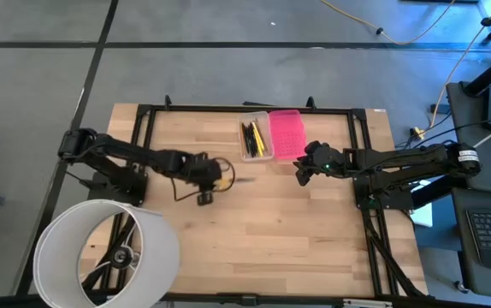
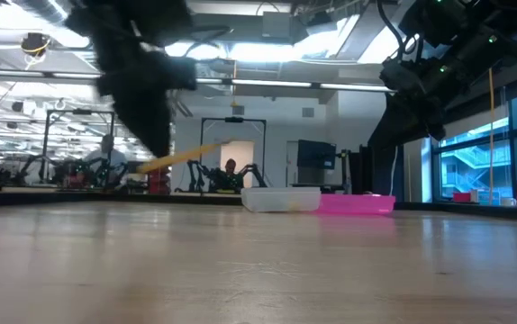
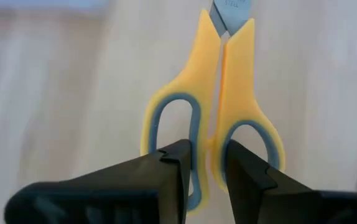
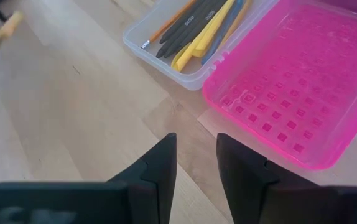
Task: Pick & place school supplies into a supply box
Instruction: Put the yellow scissors into the transparent supply box
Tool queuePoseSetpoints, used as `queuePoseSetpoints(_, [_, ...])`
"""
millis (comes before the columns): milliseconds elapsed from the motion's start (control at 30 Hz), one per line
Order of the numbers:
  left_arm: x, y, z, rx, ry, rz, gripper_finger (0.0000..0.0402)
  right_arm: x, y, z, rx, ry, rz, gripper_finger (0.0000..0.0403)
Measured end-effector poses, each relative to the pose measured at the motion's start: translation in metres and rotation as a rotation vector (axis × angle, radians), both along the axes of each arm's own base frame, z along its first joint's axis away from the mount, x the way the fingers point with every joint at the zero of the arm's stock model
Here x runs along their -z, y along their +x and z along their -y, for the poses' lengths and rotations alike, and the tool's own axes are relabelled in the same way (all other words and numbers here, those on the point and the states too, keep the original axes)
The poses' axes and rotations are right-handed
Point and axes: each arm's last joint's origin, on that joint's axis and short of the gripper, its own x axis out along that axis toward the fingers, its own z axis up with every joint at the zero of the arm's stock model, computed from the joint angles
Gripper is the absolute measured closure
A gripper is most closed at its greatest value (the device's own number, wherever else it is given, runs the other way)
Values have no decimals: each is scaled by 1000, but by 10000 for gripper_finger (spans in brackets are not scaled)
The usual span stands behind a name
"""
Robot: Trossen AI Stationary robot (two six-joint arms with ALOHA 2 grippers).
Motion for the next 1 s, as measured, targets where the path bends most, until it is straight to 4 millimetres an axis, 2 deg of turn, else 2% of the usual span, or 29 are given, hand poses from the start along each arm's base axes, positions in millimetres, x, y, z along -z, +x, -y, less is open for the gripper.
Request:
queuePoseSetpoints(267, [-36,22,-55,-148,45,220,336,0,0,0,20,21,11,284])
queuePoseSetpoints(467, [-42,36,-97,-244,46,291,336,0,0,0,37,38,21,284])
queuePoseSetpoints(667, [-31,62,-133,-434,-65,354,336,0,0,0,54,55,31,284])
queuePoseSetpoints(867, [-5,91,-147,-639,-178,332,336,0,0,0,66,76,40,284])
queuePoseSetpoints(1000, [7,107,-154,-684,-212,319,336,0,0,0,64,78,40,284])
